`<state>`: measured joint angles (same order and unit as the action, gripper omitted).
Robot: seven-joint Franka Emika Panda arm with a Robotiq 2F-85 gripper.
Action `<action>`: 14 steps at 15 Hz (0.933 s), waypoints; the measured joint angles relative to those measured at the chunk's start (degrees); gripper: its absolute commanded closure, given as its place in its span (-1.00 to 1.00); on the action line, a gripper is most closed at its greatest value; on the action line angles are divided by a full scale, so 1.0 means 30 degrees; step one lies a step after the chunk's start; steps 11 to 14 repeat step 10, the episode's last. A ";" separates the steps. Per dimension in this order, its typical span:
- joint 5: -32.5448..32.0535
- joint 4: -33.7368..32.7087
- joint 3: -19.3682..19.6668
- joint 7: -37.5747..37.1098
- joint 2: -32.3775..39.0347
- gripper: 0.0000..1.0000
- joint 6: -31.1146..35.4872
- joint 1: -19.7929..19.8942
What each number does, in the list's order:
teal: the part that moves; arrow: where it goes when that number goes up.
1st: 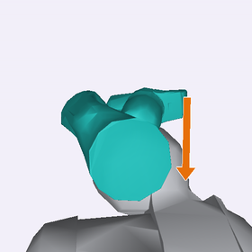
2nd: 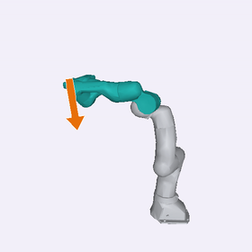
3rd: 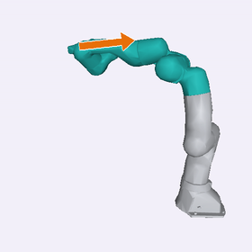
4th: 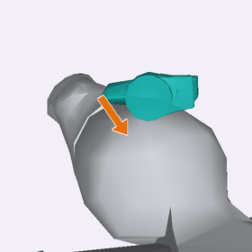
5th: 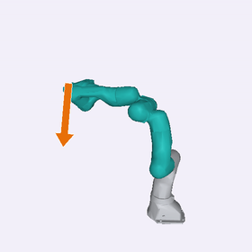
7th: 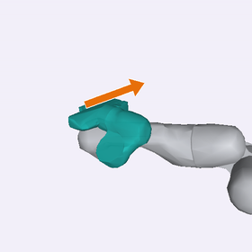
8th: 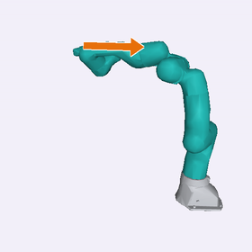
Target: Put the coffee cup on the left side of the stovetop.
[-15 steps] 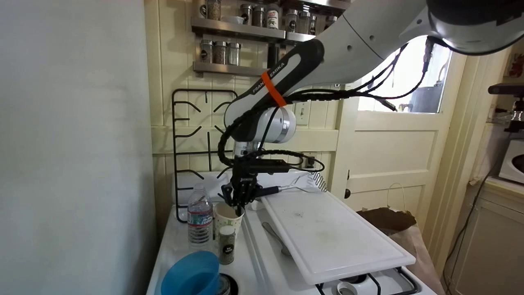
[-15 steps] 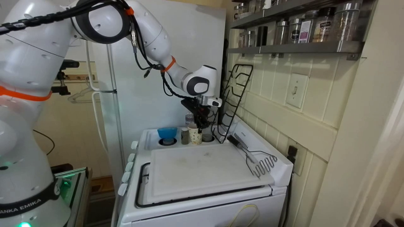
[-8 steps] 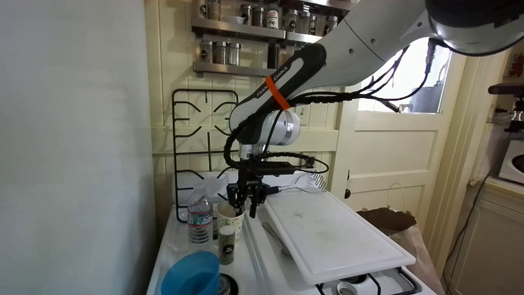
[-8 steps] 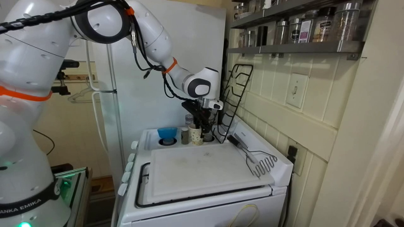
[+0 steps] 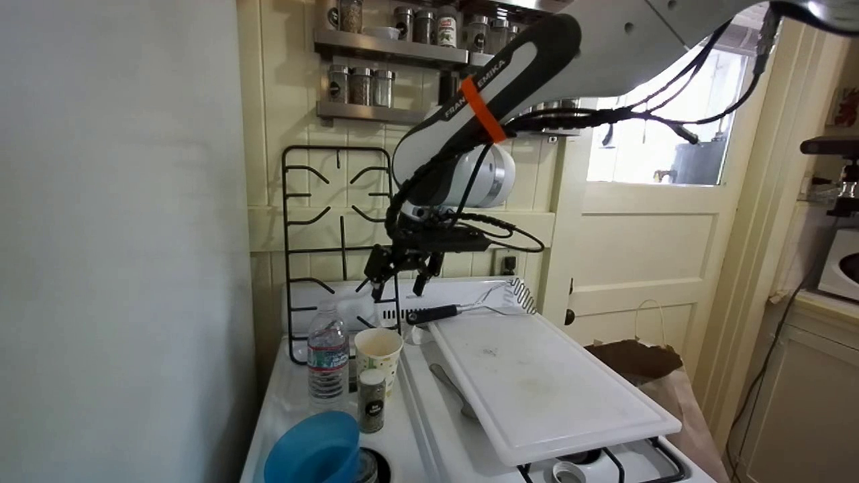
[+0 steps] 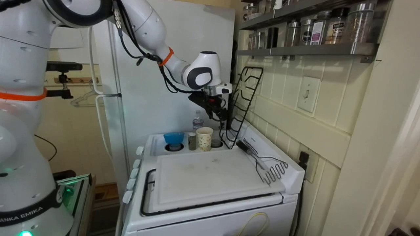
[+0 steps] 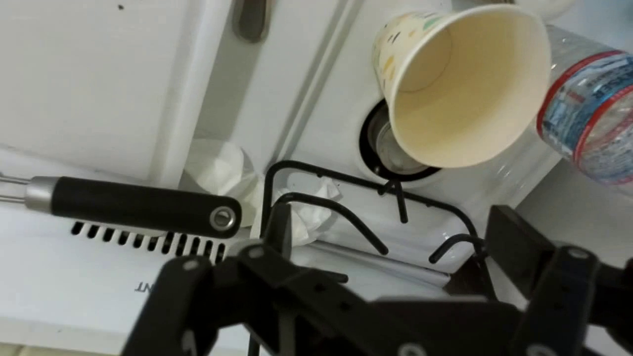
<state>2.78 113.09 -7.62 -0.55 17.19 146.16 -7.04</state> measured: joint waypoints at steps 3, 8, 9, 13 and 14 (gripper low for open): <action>-0.3018 0.1176 0.1103 -0.3354 -0.1606 -0.98 -0.0087 -0.0741; -0.4098 0.2008 0.1638 -0.5035 -0.2577 -0.99 -0.0108 -0.1038; -0.4103 0.2023 0.1648 -0.5050 -0.2577 -0.99 -0.0108 -0.1048; -0.4104 0.2031 0.1657 -0.5057 -0.2577 -0.99 -0.0108 -0.1063; -0.4104 0.2031 0.1657 -0.5057 -0.2577 -0.99 -0.0108 -0.1063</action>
